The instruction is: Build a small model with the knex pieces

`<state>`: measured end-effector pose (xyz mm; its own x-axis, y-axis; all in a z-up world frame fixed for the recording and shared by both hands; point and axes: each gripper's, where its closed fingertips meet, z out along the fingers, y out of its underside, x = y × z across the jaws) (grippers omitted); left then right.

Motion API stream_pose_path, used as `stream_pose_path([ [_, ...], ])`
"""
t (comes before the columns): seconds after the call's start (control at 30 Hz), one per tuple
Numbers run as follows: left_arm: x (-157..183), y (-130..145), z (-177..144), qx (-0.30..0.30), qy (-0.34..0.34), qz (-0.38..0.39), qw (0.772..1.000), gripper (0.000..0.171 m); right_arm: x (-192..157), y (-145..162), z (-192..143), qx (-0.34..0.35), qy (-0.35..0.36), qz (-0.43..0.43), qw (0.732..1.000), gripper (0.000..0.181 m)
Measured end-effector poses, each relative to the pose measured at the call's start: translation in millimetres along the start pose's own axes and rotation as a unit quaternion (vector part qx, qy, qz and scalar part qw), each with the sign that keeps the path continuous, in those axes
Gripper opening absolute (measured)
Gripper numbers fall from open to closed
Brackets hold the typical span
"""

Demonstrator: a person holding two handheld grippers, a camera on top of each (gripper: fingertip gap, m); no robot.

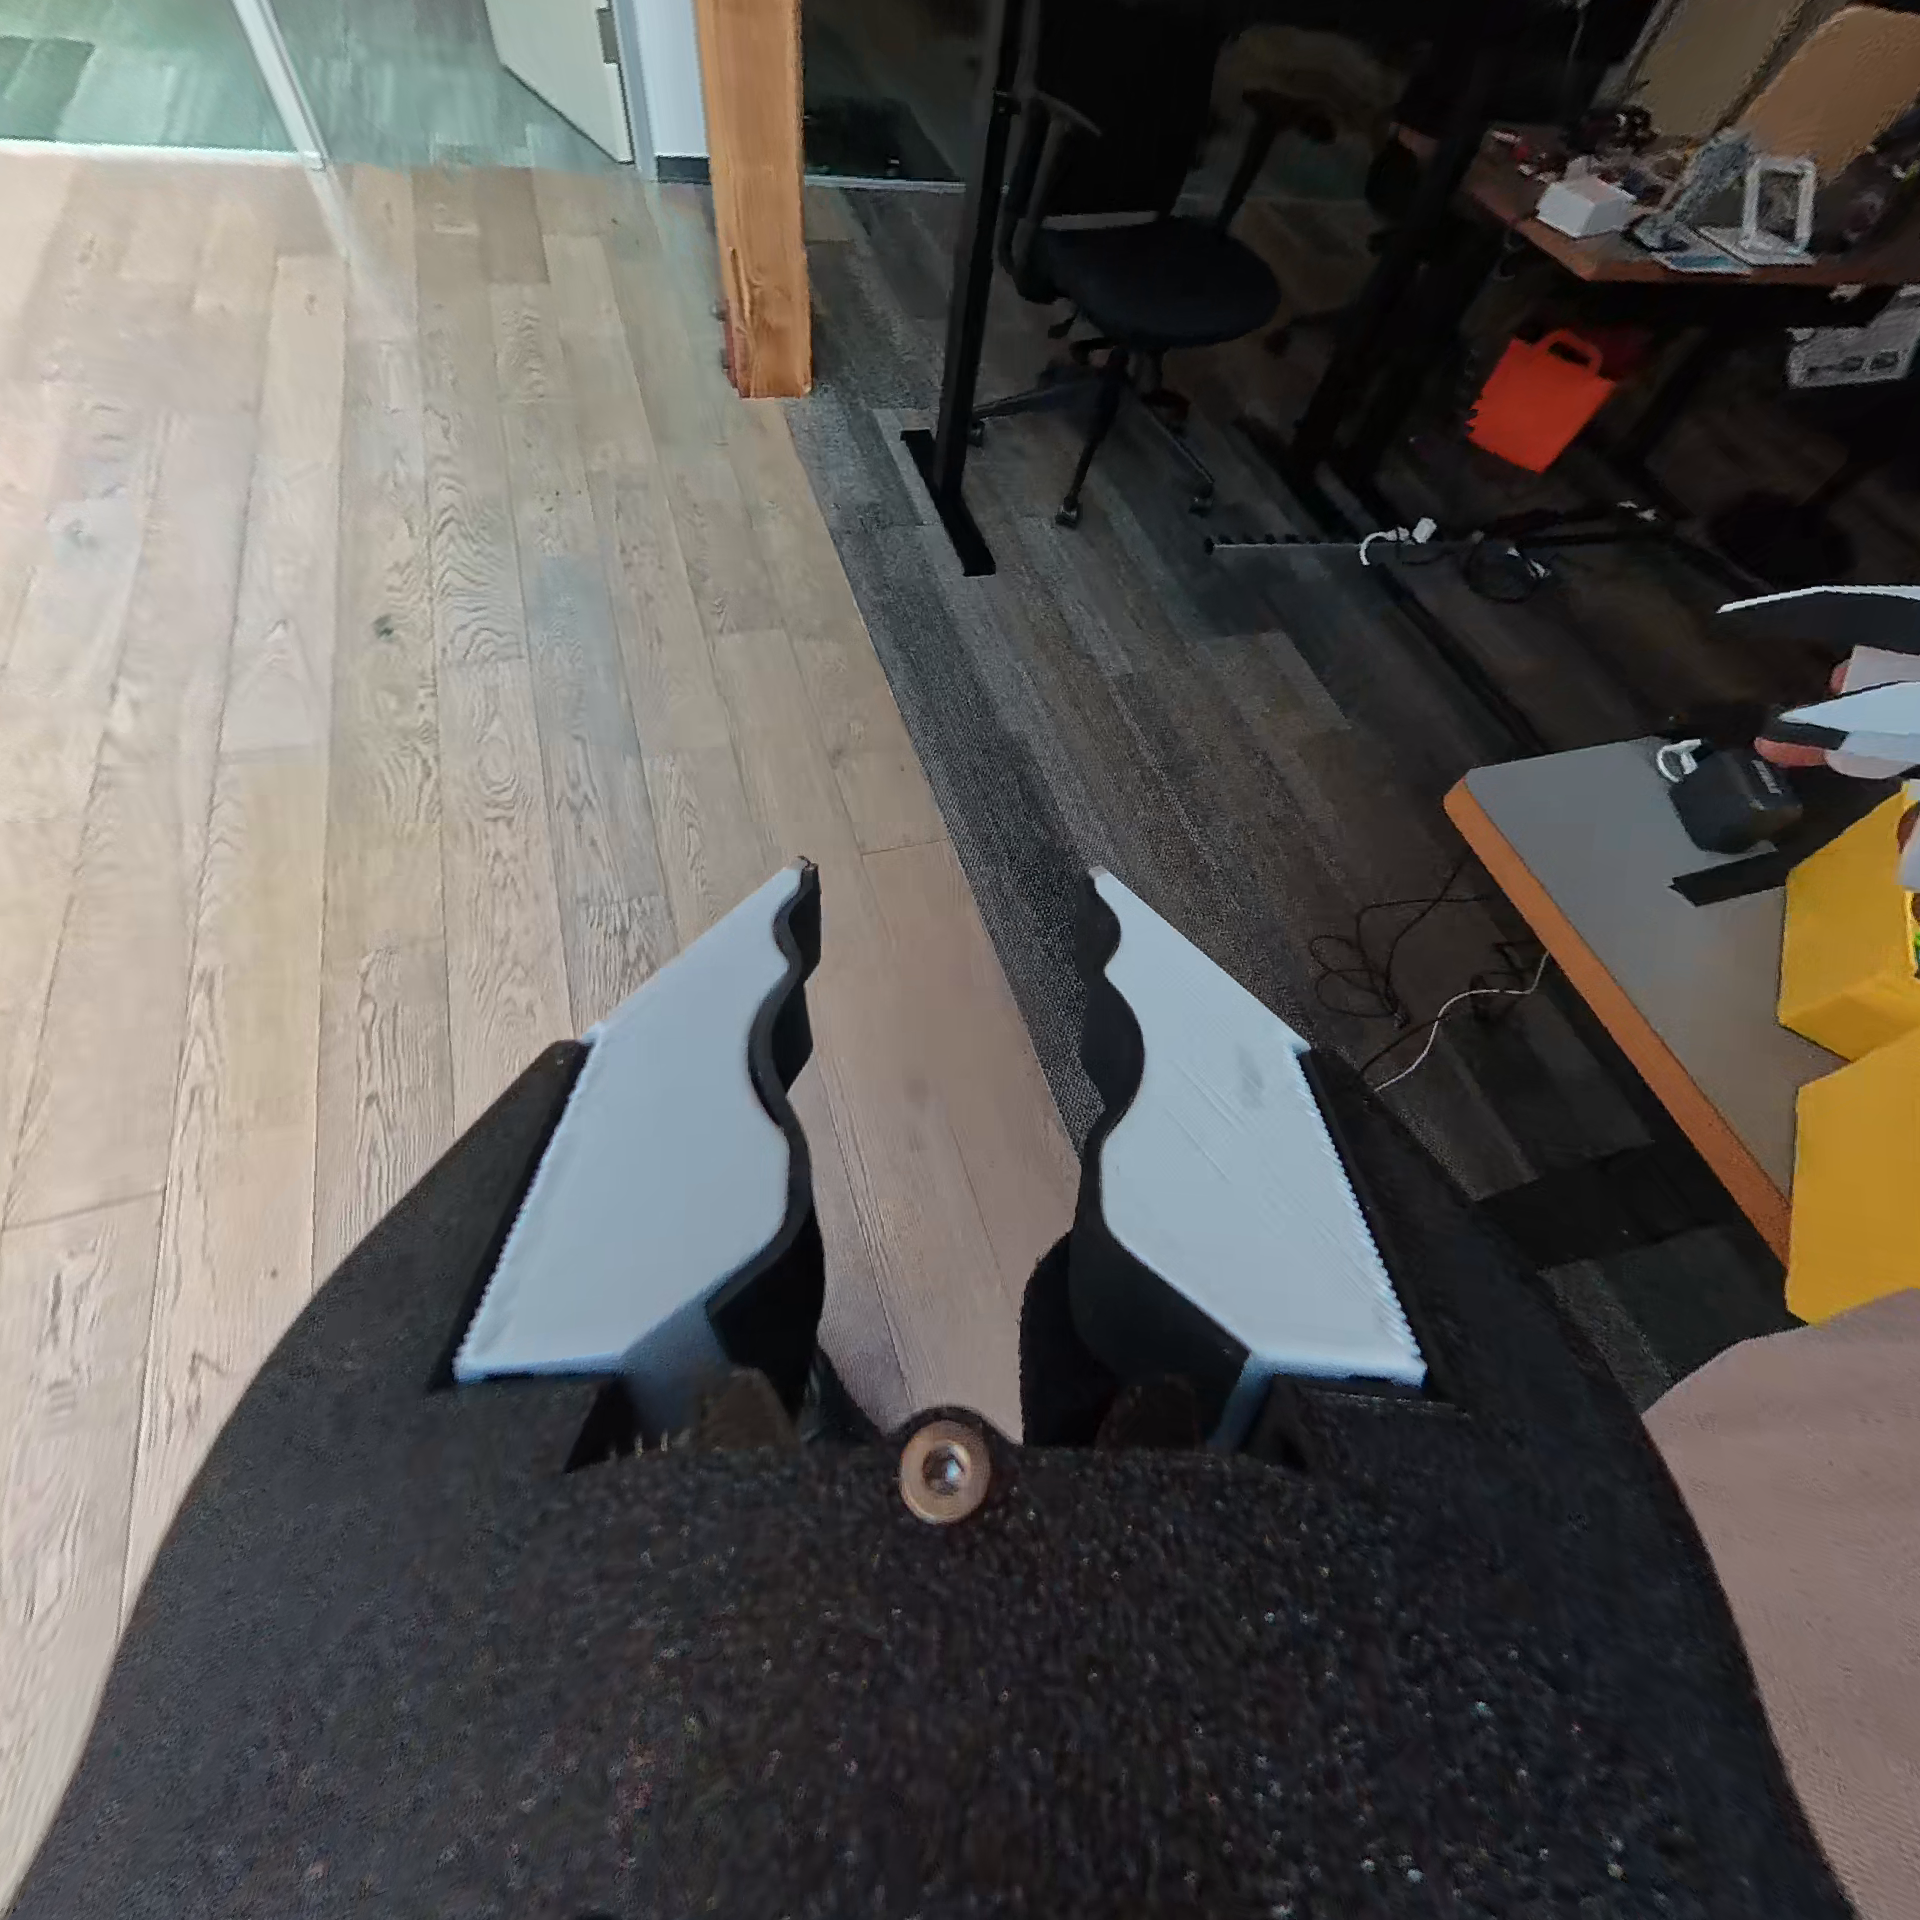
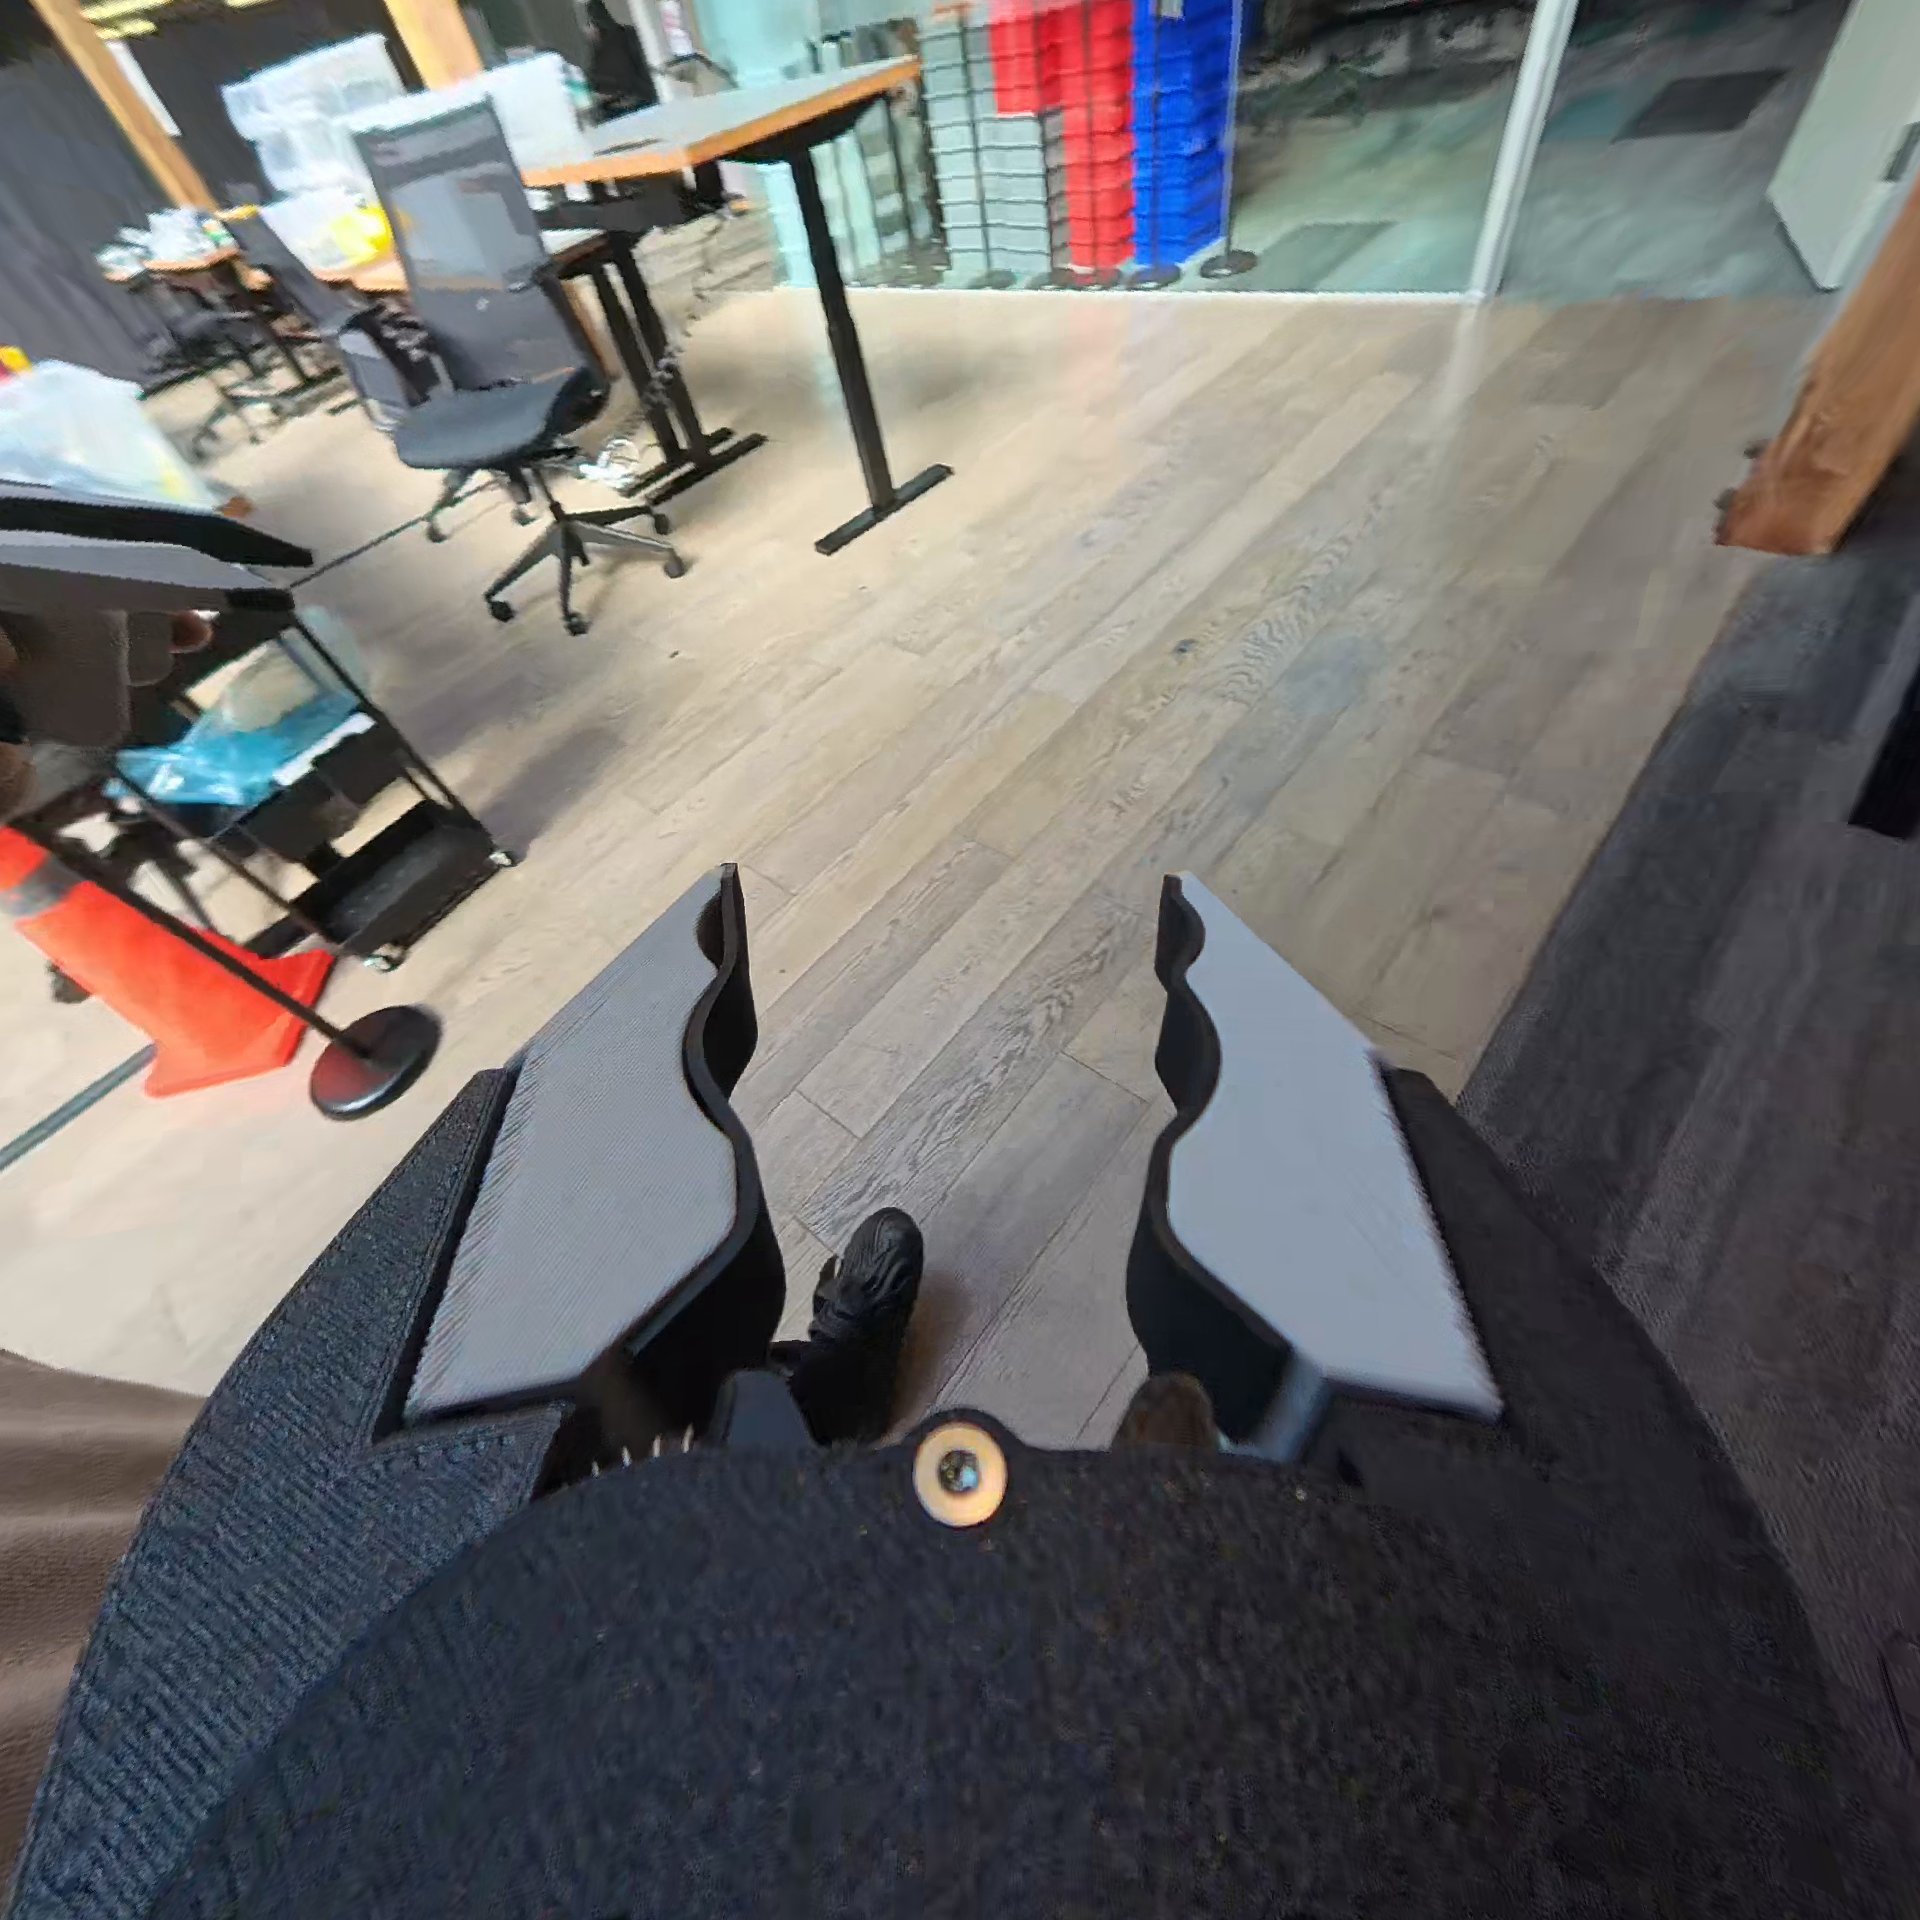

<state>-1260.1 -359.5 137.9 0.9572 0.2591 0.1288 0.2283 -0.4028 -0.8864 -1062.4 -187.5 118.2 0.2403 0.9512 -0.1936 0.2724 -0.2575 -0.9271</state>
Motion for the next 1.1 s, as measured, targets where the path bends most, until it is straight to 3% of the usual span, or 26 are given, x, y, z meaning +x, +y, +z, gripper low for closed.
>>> stream_pose_path([
  [0.13, -20, -46, 142, -0.007, 0.091, 0.066, 0.994, 0.051, 90, -10, 43, -0.008, 0.125, 0.075, 0.989, 0.079],
  [0.23, -13, -87, 254, -0.041, 0.189, 0.089, 0.977, 0.051, 142, -63, 65, -0.001, 0.196, 0.070, 0.978, 0.081],
  [0.3, 14, -140, 314, -0.042, 0.265, 0.127, 0.955, 0.051, 178, -95, 65, 0.003, 0.247, 0.061, 0.967, 0.080],
  [0.37, 49, -196, 365, -0.025, 0.335, 0.192, 0.922, 0.051, 219, -108, 59, 0.007, 0.297, 0.084, 0.951, 0.080],
  [0.47, 98, -251, 443, -0.017, 0.410, 0.276, 0.869, 0.051, 284, -104, 55, 0.025, 0.354, 0.139, 0.924, 0.080],
  [0.53, 128, -281, 497, -0.008, 0.437, 0.301, 0.848, 0.051, 330, -93, 62, 0.030, 0.379, 0.163, 0.910, 0.081],
  [0.6, 157, -309, 550, 0.011, 0.448, 0.298, 0.843, 0.051, 385, -83, 75, 0.039, 0.398, 0.178, 0.899, 0.082],
  [0.7, 196, -337, 633, 0.016, 0.441, 0.252, 0.861, 0.051, 481, -86, 93, 0.063, 0.424, 0.199, 0.881, 0.082],
  [0.8, 227, -364, 706, 0.001, 0.422, 0.206, 0.883, 0.054, 581, -130, 95, 0.089, 0.446, 0.197, 0.868, 0.085],
  [0.97, 271, -407, 814, -0.013, 0.442, 0.256, 0.859, 0.055, 710, -205, 60, 0.075, 0.499, 0.111, 0.856, 0.085],
  [1.1, 315, -429, 915, -0.053, 0.476, 0.237, 0.845, 0.057, 791, -203, 19, 0.068, 0.557, 0.127, 0.818, 0.084],
])
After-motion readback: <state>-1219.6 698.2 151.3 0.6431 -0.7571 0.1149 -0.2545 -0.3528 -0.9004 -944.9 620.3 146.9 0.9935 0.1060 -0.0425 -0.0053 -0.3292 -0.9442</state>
